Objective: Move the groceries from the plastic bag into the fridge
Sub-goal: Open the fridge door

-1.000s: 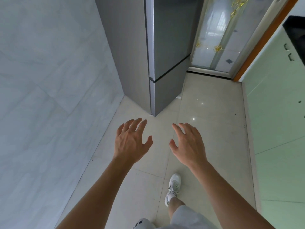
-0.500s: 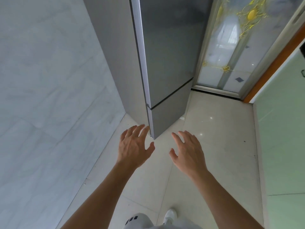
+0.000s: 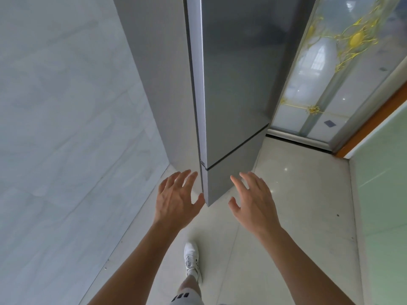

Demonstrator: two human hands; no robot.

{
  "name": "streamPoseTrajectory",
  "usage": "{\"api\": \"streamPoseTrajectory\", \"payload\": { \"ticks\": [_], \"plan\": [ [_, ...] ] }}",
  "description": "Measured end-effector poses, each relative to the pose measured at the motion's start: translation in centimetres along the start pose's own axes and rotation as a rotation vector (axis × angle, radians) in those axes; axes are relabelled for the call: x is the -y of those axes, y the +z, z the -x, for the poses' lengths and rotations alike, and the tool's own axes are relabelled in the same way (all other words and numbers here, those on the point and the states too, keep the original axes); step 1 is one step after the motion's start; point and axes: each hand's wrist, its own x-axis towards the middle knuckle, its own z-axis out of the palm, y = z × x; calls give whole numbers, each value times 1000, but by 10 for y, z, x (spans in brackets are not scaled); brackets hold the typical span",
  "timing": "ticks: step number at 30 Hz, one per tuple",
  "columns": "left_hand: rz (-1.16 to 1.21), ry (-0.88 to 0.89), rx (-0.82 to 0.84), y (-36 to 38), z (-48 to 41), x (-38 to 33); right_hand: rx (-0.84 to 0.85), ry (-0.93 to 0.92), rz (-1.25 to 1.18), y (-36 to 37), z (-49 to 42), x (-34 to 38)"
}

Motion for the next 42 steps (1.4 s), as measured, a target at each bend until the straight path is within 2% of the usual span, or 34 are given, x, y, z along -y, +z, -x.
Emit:
{"api": "streamPoseTrajectory", "payload": {
  "ticks": [4, 7, 12, 19, 24, 30, 42],
  "plan": [
    [43, 16, -4, 0, -54, 24, -58, 21, -6, -2, -58, 4],
    [76, 43, -44, -5, -96, 42, -113, -31, 8, -12, -108, 9],
    [197, 103, -111, -12, -158, 58, -254, -267, 139, -53, -187, 12],
    [511, 234, -283, -28, -223, 48, -424, -607, 440, -144, -258, 34],
    [741, 283, -386, -41, -255, 32, -557, -813, 574, -180, -301, 52],
    [847, 316, -419, -41, -268, 17, -537, -901, 640, -176, -335, 55],
    [956, 274, -389, -46, -269, 10, -580, -918, 619, -171, -339, 52]
  ]
}}
